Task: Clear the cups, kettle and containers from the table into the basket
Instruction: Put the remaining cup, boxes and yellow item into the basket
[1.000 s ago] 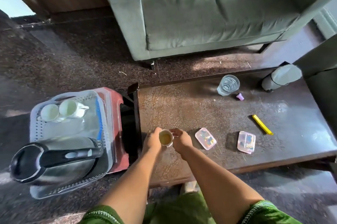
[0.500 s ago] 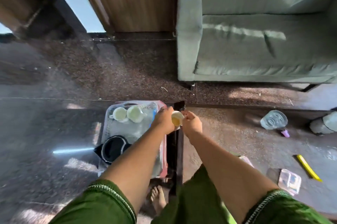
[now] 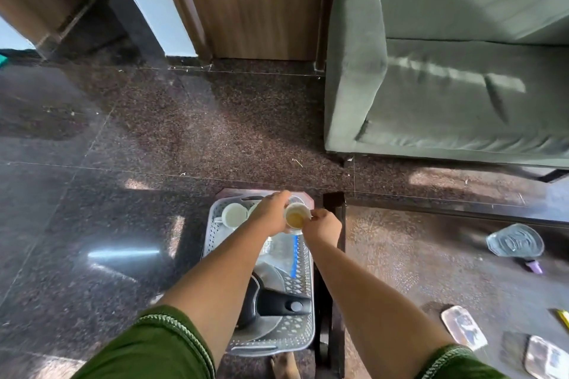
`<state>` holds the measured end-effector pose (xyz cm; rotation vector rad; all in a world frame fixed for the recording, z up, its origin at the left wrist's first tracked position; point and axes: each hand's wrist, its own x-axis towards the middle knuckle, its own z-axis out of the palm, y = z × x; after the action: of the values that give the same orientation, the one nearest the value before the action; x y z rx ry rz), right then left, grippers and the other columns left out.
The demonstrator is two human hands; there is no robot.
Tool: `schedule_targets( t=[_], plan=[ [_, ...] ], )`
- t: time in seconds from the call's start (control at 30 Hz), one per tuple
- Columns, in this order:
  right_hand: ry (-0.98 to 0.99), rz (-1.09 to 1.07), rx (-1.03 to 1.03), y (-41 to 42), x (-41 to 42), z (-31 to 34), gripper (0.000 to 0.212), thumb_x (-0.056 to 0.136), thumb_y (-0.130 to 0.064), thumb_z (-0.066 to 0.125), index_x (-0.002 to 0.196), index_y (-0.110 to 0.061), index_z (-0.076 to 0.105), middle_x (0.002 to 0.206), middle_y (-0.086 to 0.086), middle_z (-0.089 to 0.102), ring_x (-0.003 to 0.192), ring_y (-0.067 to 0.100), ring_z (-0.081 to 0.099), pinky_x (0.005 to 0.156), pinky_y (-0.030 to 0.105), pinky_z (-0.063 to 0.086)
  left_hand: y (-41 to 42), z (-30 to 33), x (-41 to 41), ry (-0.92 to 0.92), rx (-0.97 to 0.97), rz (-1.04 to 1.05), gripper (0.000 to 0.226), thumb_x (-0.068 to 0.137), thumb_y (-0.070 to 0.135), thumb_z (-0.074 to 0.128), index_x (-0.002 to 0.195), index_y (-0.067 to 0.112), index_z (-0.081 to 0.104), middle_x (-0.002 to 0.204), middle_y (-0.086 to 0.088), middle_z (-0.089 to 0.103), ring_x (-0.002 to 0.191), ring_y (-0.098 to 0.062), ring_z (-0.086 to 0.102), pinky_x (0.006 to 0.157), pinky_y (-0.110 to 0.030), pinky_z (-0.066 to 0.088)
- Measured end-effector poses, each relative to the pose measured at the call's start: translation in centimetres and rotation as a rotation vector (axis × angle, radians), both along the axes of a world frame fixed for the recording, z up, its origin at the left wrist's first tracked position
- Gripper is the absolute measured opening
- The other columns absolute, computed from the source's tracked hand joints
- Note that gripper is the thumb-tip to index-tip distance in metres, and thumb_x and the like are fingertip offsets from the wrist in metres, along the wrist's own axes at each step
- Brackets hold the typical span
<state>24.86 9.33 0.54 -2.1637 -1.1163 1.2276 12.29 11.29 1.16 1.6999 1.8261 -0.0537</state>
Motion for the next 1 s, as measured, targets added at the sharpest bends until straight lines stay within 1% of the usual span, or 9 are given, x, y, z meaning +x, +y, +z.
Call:
schedule_targets(
  t=[0.13,0.23,0.4,0.53,0.67,0.73,0.87,0.93,1.0],
  plan=[
    [-0.044,-0.010,0.007,0.4,-1.1,-1.5,0.018,0.085,-0.016,0.067,0.101,-0.008,0.071,0.096,0.010,0.073,0.082,0.022,0.064,0.070,0.021,0.041,1.2,-1.9,-1.9,0.316,0.037,-0.258,0.079,0.064,0.046,0.081,0.129,0.019,0.045,0.131,-0.004,0.046,0.126,-0.026,0.036,0.097,-0.040,0.039],
    [-0.040,-0.043,0.006,0.8,-2.0,-1.9,0.018,0.084,-0.015,0.068,0.099,-0.006,0.071,0.094,0.011,0.073,0.087,0.024,0.067,0.070,0.022,0.042,1.8,-3.4,-2.7,0.392,0.041,-0.366,0.069,0.068,0.049,0.077,0.124,0.018,0.050,0.132,-0.004,0.045,0.126,-0.026,0.034,0.099,-0.040,0.033],
    [-0.048,-0.083,-0.010,1.3,-2.6,-3.1,0.019,0.083,-0.013,0.067,0.101,-0.007,0.070,0.098,0.011,0.071,0.084,0.021,0.064,0.071,0.022,0.043,1.6,-5.4,-3.2,0.377,0.072,-0.430,0.039,0.087,0.018,0.056,0.126,0.019,0.052,0.138,-0.003,0.043,0.135,-0.026,0.029,0.105,-0.042,0.027],
    [-0.061,-0.106,-0.017,1.3,-2.9,-4.0,0.017,0.083,-0.013,0.066,0.100,-0.008,0.069,0.098,0.010,0.070,0.079,0.018,0.059,0.071,0.023,0.044,1.4,-5.8,-3.8,0.313,0.083,-0.420,0.034,0.089,0.011,0.050,0.118,0.023,0.061,0.139,-0.001,0.042,0.133,-0.026,0.029,0.106,-0.044,0.027],
    [-0.074,-0.132,-0.020,1.1,-3.3,-4.7,0.018,0.083,-0.014,0.065,0.100,-0.008,0.069,0.100,0.010,0.069,0.088,0.022,0.065,0.077,0.028,0.050,0.6,-5.7,-4.6,0.294,0.077,-0.500,0.032,0.093,0.014,0.046,0.120,0.024,0.061,0.145,-0.001,0.033,0.136,-0.026,0.024,0.108,-0.043,0.024],
    [-0.076,-0.132,-0.025,1.1,-3.6,-5.0,0.019,0.083,-0.014,0.064,0.100,-0.008,0.069,0.100,0.010,0.069,0.089,0.023,0.065,0.074,0.026,0.047,-0.1,-5.9,-5.2,0.285,0.102,-0.536,0.035,0.093,0.013,0.045,0.125,0.022,0.055,0.146,-0.003,0.032,0.136,-0.027,0.026,0.108,-0.041,0.024],
    [-0.084,-0.125,-0.039,1.4,-4.3,-5.6,0.017,0.085,-0.016,0.062,0.099,-0.008,0.067,0.101,0.012,0.068,0.091,0.026,0.064,0.071,0.023,0.039,-0.7,-6.3,-6.2,0.256,0.204,-0.380,0.064,0.081,-0.002,0.049,0.140,0.019,0.036,0.141,-0.008,0.037,0.128,-0.030,0.037,0.105,-0.039,0.033],
    [-0.095,-0.112,-0.042,1.5,-4.5,-6.0,0.017,0.087,-0.016,0.059,0.100,-0.008,0.067,0.103,0.012,0.067,0.092,0.026,0.064,0.071,0.023,0.039,-0.6,-6.4,-6.6,0.276,0.201,-0.334,0.073,0.080,0.003,0.058,0.145,0.018,0.029,0.140,-0.008,0.040,0.129,-0.030,0.037,0.107,-0.040,0.031],
    [-0.106,-0.100,-0.049,1.5,-4.8,-6.4,0.018,0.089,-0.013,0.057,0.104,-0.008,0.066,0.106,0.012,0.066,0.093,0.025,0.063,0.072,0.023,0.040,-0.4,-6.4,-6.8,0.300,0.194,-0.352,0.069,0.083,0.012,0.060,0.145,0.019,0.030,0.141,-0.006,0.041,0.129,-0.028,0.036,0.108,-0.040,0.028]
  ],
)
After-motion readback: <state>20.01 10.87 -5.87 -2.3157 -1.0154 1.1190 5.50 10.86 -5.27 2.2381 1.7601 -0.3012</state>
